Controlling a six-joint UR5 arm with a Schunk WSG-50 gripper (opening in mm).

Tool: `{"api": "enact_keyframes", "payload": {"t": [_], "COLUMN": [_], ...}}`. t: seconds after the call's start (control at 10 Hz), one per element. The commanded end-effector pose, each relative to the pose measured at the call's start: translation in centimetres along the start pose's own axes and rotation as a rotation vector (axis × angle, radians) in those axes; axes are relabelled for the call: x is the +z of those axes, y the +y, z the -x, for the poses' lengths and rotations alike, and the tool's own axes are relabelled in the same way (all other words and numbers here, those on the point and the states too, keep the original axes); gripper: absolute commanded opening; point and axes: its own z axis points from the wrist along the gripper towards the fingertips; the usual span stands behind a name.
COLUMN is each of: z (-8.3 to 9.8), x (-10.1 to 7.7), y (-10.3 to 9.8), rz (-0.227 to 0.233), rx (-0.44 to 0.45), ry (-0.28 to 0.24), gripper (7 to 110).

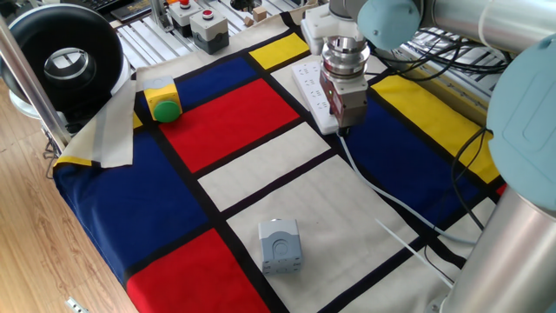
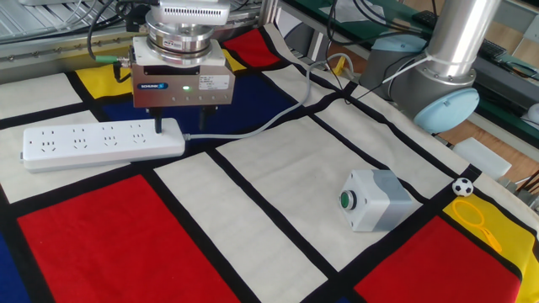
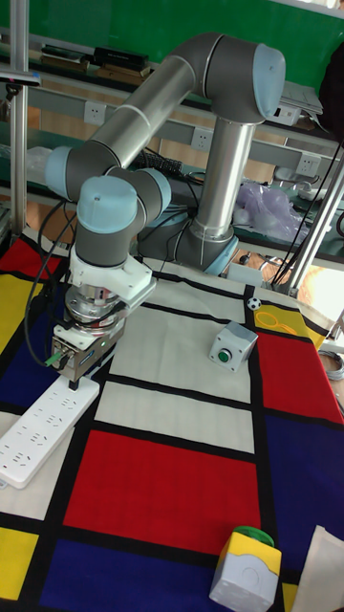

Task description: Turn on the power strip by pressing the button

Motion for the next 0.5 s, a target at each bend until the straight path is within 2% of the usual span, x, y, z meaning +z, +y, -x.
{"api": "enact_keyframes", "payload": {"t": [0.0,0.4], "z": [0.34,0.42], "x": [0.11,0.40], "y": [-0.09,0.01], "rz": [-0.001,-0.008], "rx": [0.009,0.021], "ry": [-0.012,-0.007], "gripper": [66,66]}}
